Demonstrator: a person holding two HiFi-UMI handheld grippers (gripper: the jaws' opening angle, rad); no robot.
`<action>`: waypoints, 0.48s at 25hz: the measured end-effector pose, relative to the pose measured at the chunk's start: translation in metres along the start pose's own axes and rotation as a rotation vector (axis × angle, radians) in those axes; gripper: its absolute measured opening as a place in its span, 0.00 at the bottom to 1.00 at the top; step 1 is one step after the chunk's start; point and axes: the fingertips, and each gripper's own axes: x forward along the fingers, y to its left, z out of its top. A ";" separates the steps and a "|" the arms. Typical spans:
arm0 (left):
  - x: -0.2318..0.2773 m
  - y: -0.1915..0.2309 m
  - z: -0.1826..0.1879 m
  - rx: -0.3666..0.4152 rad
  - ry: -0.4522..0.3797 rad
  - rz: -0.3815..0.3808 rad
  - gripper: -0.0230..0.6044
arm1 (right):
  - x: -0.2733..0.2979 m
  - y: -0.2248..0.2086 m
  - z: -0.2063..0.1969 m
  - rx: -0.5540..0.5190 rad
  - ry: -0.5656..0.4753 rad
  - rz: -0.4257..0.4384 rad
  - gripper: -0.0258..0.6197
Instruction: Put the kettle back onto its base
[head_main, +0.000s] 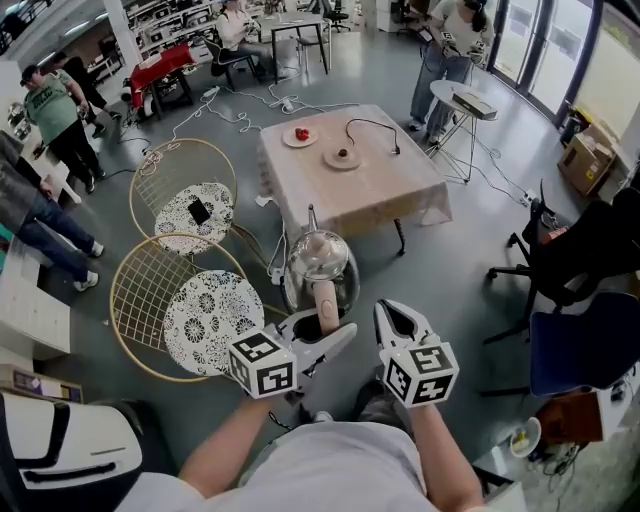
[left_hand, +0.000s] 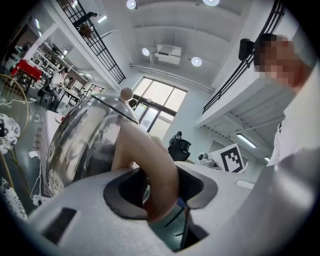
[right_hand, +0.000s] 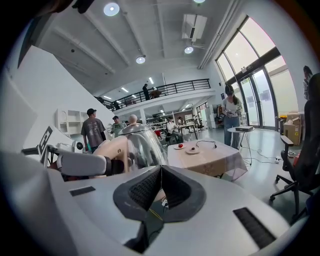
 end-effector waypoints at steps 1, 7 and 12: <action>0.005 0.003 0.001 -0.001 0.000 0.007 0.30 | 0.005 -0.005 0.000 -0.001 0.005 0.006 0.05; 0.041 0.026 0.012 -0.018 0.000 0.046 0.30 | 0.032 -0.040 0.008 0.009 0.023 0.047 0.05; 0.077 0.046 0.023 -0.026 -0.002 0.075 0.30 | 0.056 -0.076 0.018 0.020 0.034 0.071 0.05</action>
